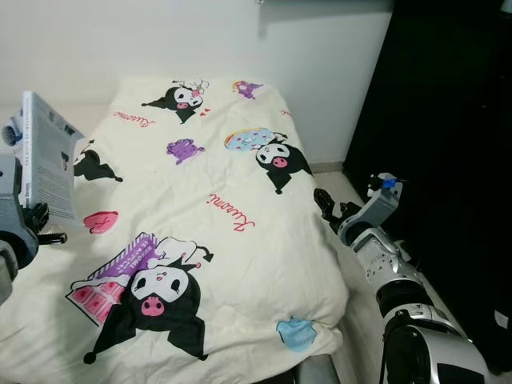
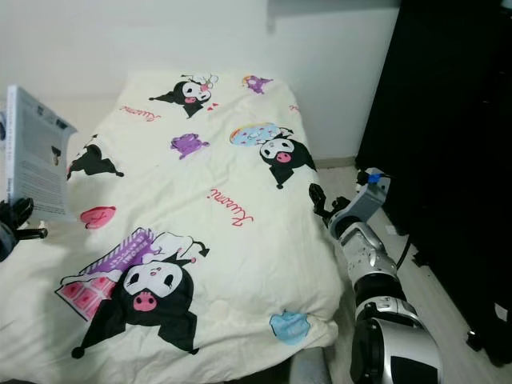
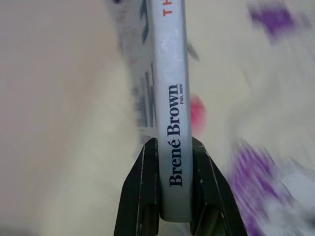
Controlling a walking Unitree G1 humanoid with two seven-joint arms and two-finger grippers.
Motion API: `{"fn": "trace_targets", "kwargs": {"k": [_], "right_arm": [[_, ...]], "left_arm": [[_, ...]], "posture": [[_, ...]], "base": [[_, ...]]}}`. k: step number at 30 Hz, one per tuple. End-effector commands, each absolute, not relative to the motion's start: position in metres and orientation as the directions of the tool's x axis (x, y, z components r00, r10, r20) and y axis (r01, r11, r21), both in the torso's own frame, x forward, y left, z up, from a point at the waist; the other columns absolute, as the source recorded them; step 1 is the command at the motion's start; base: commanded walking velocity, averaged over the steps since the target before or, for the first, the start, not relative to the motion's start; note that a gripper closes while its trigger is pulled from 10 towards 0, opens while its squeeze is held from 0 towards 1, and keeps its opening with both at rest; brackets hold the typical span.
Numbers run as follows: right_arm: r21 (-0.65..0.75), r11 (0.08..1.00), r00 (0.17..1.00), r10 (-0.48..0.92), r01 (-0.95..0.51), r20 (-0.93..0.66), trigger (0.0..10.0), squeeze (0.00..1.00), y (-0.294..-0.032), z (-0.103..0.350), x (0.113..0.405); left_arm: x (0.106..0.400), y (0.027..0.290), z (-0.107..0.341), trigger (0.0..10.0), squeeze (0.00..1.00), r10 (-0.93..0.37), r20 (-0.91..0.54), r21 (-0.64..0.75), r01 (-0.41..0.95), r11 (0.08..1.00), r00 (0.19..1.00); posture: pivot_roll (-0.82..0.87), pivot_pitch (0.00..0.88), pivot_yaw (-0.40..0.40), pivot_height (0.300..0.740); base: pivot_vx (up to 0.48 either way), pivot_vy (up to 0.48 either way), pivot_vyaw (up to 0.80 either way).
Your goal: Clean up the room
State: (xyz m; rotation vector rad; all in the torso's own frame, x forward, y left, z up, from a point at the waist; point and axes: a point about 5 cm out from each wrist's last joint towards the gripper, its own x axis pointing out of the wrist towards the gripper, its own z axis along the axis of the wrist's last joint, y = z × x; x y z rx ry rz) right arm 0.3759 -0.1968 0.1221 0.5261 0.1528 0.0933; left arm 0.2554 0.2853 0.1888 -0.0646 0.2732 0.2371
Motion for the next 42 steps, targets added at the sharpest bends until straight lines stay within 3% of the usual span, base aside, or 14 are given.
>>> {"fn": "trace_targets", "kwargs": {"k": [1, 5, 10, 14, 15, 16, 19, 26, 27, 28, 29, 30, 31, 42], "right_arm": [[0.508, 0.86, 0.985, 0.123, -0.044, -0.123, 10.0, 0.0, -0.197, 0.121, 0.376], [0.504, 0.863, 0.985, 0.118, -0.037, -0.129, 10.0, 0.0, -0.198, 0.121, 0.375], [0.503, 0.863, 0.984, 0.117, -0.035, -0.133, 10.0, 0.0, -0.198, 0.12, 0.375], [0.505, 0.862, 0.984, 0.121, -0.04, -0.129, 10.0, 0.0, -0.196, 0.121, 0.376], [0.505, 0.862, 0.984, 0.122, -0.041, -0.128, 10.0, 0.0, -0.196, 0.122, 0.376], [0.505, 0.862, 0.984, 0.122, -0.041, -0.128, 10.0, 0.0, -0.196, 0.122, 0.376], [0.507, 0.861, 0.985, 0.118, -0.037, -0.128, 10.0, 0.0, -0.197, 0.121, 0.376], [0.509, 0.86, 0.985, 0.116, -0.034, -0.13, 10.0, 0.0, -0.198, 0.119, 0.375], [0.509, 0.86, 0.985, 0.117, -0.035, -0.13, 10.0, 0.0, -0.198, 0.119, 0.375], [0.511, 0.859, 0.984, 0.123, -0.042, -0.127, 10.0, 0.0, -0.197, 0.119, 0.375], [0.511, 0.859, 0.984, 0.123, -0.042, -0.127, 10.0, 0.0, -0.197, 0.119, 0.375], [0.513, 0.857, 0.984, 0.128, -0.047, -0.124, 10.0, 0.0, -0.195, 0.119, 0.375], [0.51, 0.858, 0.983, 0.137, -0.056, -0.123, 10.0, 0.0, -0.194, 0.12, 0.375], [0.494, 0.858, 0.982, 0.187, -0.143, -0.04, 10.0, 0.0, -0.192, 0.13, 0.376]], "left_arm": [[0.253, 0.28, 0.176, 0.0, 0.0, 0.181, -0.347, -0.082, -0.222, 0.972, 0.92], [0.245, 0.266, 0.141, 0.0, 0.0, 0.077, -0.49, -0.324, -0.264, 0.909, 0.868], [0.244, 0.248, 0.126, 0.0, 0.0, -0.064, -0.515, -0.483, -0.227, 0.846, 0.855], [0.247, 0.272, 0.126, 0.0, 0.0, 0.178, -0.506, -0.371, -0.399, 0.838, 0.844], [0.243, 0.29, 0.13, 0.0, 0.0, 0.323, -0.492, -0.228, -0.478, 0.848, 0.808], [0.243, 0.29, 0.13, 0.0, 0.0, 0.323, -0.492, -0.228, -0.478, 0.848, 0.808], [0.22, 0.343, 0.143, 0.0, 0.0, 0.67, -0.383, 0.24, -0.632, 0.737, 0.636], [0.207, 0.353, 0.14, 0.0, 0.0, 0.721, -0.363, 0.425, -0.584, 0.692, 0.59], [0.204, 0.349, 0.137, 0.4, 0.0, 0.715, -0.374, 0.463, -0.549, 0.696, 0.591], [0.204, 0.343, 0.136, 2.5, 0.0, 0.705, -0.364, 0.484, -0.523, 0.701, 0.608], [0.204, 0.343, 0.136, 2.5, 0.0, 0.705, -0.364, 0.484, -0.523, 0.701, 0.608], [0.206, 0.337, 0.134, 4.0, 0.0, 0.692, -0.356, 0.485, -0.509, 0.711, 0.627], [0.21, 0.329, 0.136, 10.0, 0.0, 0.673, -0.343, 0.461, -0.507, 0.728, 0.655], [0.242, 0.315, 0.185, 10.0, 0.0, 0.649, -0.084, 0.321, -0.596, 0.736, 0.756]], "posture": [[-0.02, 0.019, -0.03, 0.475], [-0.02, 0.02, -0.032, 0.475], [-0.02, 0.019, -0.033, 0.475], [-0.02, 0.019, -0.032, 0.475], [-0.02, 0.018, -0.03, 0.475], [-0.02, 0.018, -0.03, 0.475], [-0.02, 0.018, -0.028, 0.475], [-0.01, 0.022, -0.024, 0.475], [-0.01, 0.024, -0.021, 0.475], [-0.01, 0.025, -0.026, 0.475], [-0.01, 0.025, -0.026, 0.475], [-0.01, 0.025, -0.026, 0.475], [-0.01, 0.025, -0.029, 0.475], [-0.02, 0.013, -0.029, 0.505]], "base": [[0.0, 0.0, 0.0], [0.0, 0.0, 0.0], [0.0, 0.0, 0.0], [0.0, 0.0, 0.0], [0.0, 0.0, 0.0], [0.0, 0.0, 0.0], [0.0, 0.0, 0.0], [0.0, 0.0, 0.0], [0.0, 0.0, 0.0], [0.0, 0.0, 0.0], [0.0, 0.0, 0.0], [0.0, 0.0, 0.0], [0.0, 0.0, 0.0], [0.0, 0.0, 0.0]]}}
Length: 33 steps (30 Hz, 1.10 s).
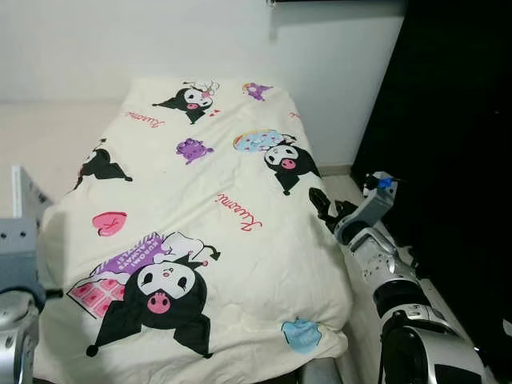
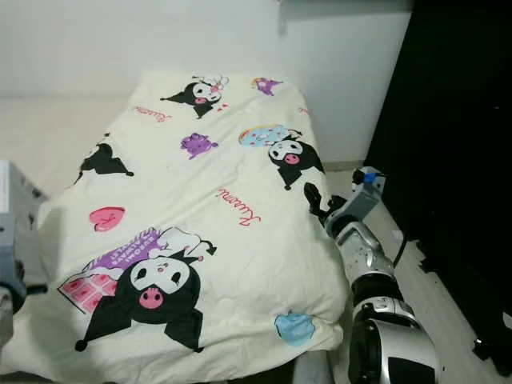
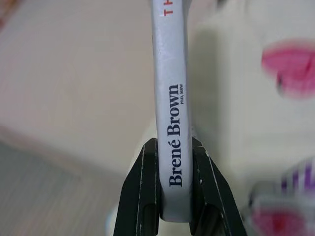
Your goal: Clean up the room
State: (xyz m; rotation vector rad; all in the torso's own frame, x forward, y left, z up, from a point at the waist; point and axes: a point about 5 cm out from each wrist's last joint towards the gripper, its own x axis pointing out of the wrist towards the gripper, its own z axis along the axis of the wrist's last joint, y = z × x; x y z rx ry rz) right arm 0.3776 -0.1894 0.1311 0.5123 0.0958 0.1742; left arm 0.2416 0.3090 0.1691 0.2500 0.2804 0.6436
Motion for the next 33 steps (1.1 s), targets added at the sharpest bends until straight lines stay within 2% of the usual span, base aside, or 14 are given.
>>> {"fn": "trace_targets", "kwargs": {"k": [1, 13, 19, 23, 28, 33], "right_arm": [[0.492, 0.858, 0.982, 0.186, -0.144, -0.038, 10.0, 0.0, -0.192, 0.131, 0.376], [0.486, 0.856, 0.978, 0.208, -0.174, -0.016, 10.0, 0.0, -0.189, 0.134, 0.377], [0.478, 0.859, 0.977, 0.215, -0.185, -0.009, 10.0, 0.0, -0.189, 0.136, 0.377], [0.472, 0.861, 0.976, 0.218, -0.19, -0.005, 10.0, 0.0, -0.189, 0.138, 0.378], [0.472, 0.861, 0.976, 0.219, -0.191, -0.005, 10.0, 0.0, -0.19, 0.137, 0.378], [0.473, 0.861, 0.976, 0.219, -0.186, -0.015, 10.0, 0.0, -0.19, 0.133, 0.376]], "left_arm": [[0.243, 0.315, 0.19, 10.0, 0.0, 0.649, -0.062, 0.314, -0.602, 0.734, 0.758], [0.257, 0.308, 0.193, 10.0, 0.0, 0.621, -0.046, 0.28, -0.587, 0.76, 0.782], [0.264, 0.298, 0.189, 10.0, 0.0, 0.59, -0.052, 0.226, -0.566, 0.793, 0.806], [0.27, 0.284, 0.185, 10.0, 0.0, 0.543, -0.055, 0.182, -0.527, 0.83, 0.838], [0.273, 0.28, 0.181, 10.0, 0.0, 0.532, -0.069, 0.162, -0.517, 0.841, 0.844], [0.28, 0.264, 0.172, 10.0, 0.0, 0.477, -0.101, 0.145, -0.462, 0.875, 0.873]], "posture": [[-0.02, 0.009, -0.028, 0.51], [-0.04, 0.0, -0.034, 0.555], [-0.04, 0.0, -0.039, 0.575], [-0.04, 0.0, -0.04, 0.595], [-0.04, 0.0, -0.04, 0.61], [-0.05, 0.0, -0.04, 0.63]], "base": [[0.0, 0.0, 0.0], [0.0, 0.0, 0.0], [-0.444, 0.0, 0.0], [0.0, 0.0, 0.0], [0.0, 0.0, 0.0], [-0.381, 0.0, 0.0]]}}
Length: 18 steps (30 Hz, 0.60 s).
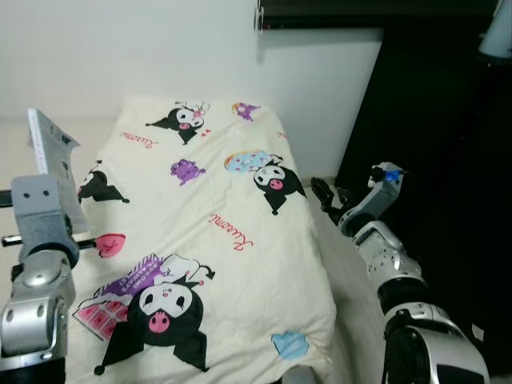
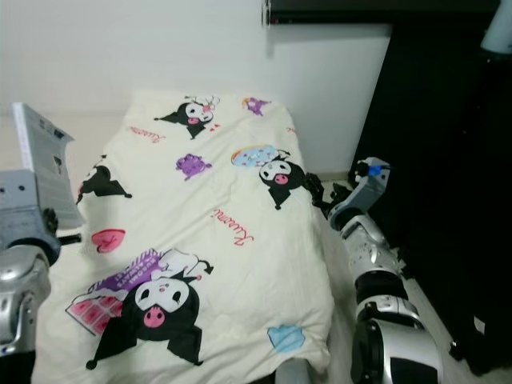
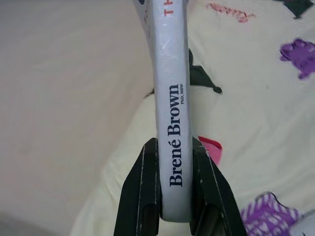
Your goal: Clean up the room
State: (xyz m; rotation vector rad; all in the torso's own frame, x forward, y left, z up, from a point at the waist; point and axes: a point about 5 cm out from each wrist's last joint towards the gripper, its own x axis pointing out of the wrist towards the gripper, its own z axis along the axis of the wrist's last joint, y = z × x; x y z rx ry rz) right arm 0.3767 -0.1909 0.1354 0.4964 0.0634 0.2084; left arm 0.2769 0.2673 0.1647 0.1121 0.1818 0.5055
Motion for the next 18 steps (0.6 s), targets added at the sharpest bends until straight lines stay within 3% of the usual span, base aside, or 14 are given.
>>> {"fn": "trace_targets", "kwargs": {"k": [1, 13, 18], "right_arm": [[0.473, 0.861, 0.975, 0.22, -0.186, -0.017, 10.0, 0.0, -0.19, 0.132, 0.375], [0.469, 0.865, 0.976, 0.215, -0.177, -0.029, 10.0, 0.0, -0.194, 0.128, 0.373], [0.47, 0.866, 0.976, 0.214, -0.174, -0.034, 10.0, 0.0, -0.193, 0.127, 0.373]], "left_arm": [[0.281, 0.262, 0.171, 10.0, 0.0, 0.468, -0.102, 0.147, -0.452, 0.88, 0.878], [0.284, 0.256, 0.164, 10.0, 0.0, 0.441, -0.109, 0.145, -0.425, 0.894, 0.891], [0.286, 0.255, 0.16, 10.0, 0.0, 0.435, -0.14, 0.136, -0.417, 0.898, 0.89]], "posture": [[-0.05, 0.0, -0.04, 0.635], [-0.05, 0.0, -0.035, 0.67], [-0.05, 0.0, -0.034, 0.685]], "base": [[0.0, 0.0, 0.0], [0.0, 0.0, 0.0], [-0.451, 0.0, 0.0]]}}
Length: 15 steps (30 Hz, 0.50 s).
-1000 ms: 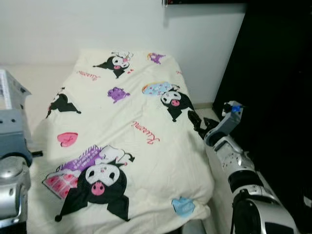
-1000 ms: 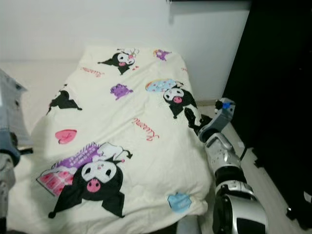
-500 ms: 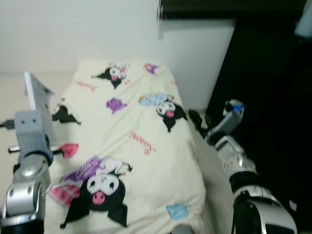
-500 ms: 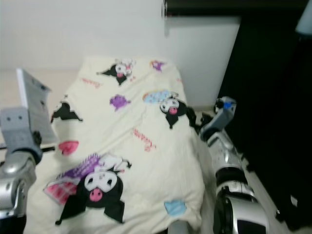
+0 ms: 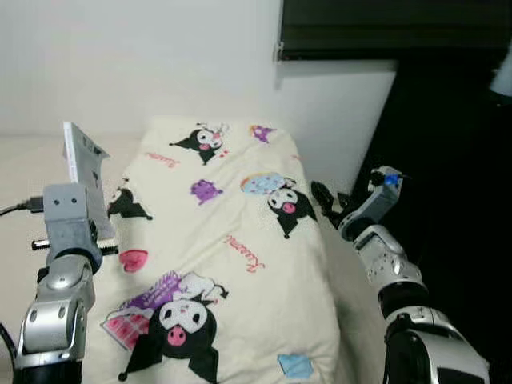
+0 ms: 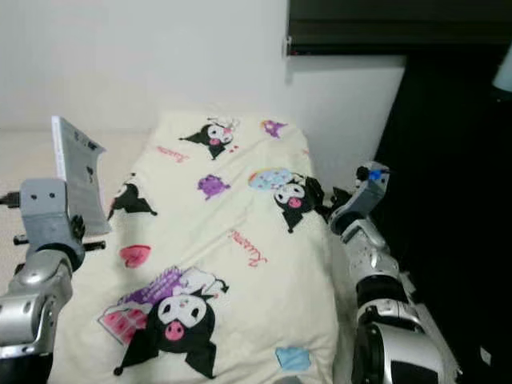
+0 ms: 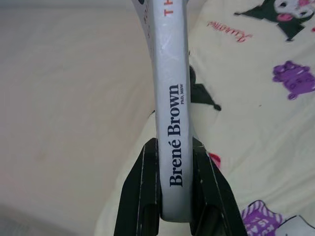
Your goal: Clean up the room
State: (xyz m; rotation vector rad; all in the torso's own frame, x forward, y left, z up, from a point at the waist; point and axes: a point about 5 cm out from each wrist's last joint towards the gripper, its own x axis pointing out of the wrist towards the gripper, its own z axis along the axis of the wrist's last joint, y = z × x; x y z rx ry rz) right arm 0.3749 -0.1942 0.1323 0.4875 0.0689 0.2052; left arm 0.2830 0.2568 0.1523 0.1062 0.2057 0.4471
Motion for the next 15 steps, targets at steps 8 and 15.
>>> {"fn": "trace_targets", "kwargs": {"k": [8, 15], "right_arm": [[0.469, 0.864, 0.974, 0.226, -0.184, -0.034, 10.0, 0.0, -0.189, 0.126, 0.374], [0.465, 0.867, 0.972, 0.228, -0.179, -0.052, 10.0, 0.0, -0.188, 0.12, 0.372]], "left_arm": [[0.288, 0.253, 0.158, 10.0, 0.0, 0.423, -0.144, 0.142, -0.404, 0.904, 0.895], [0.288, 0.244, 0.144, 10.0, 0.0, 0.378, -0.187, 0.15, -0.354, 0.923, 0.907]], "posture": [[-0.05, 0.0, -0.035, 0.715], [-0.05, 0.0, -0.036, 0.74]], "base": [[-0.206, 0.0, 0.0], [-0.165, 0.0, 0.0]]}}
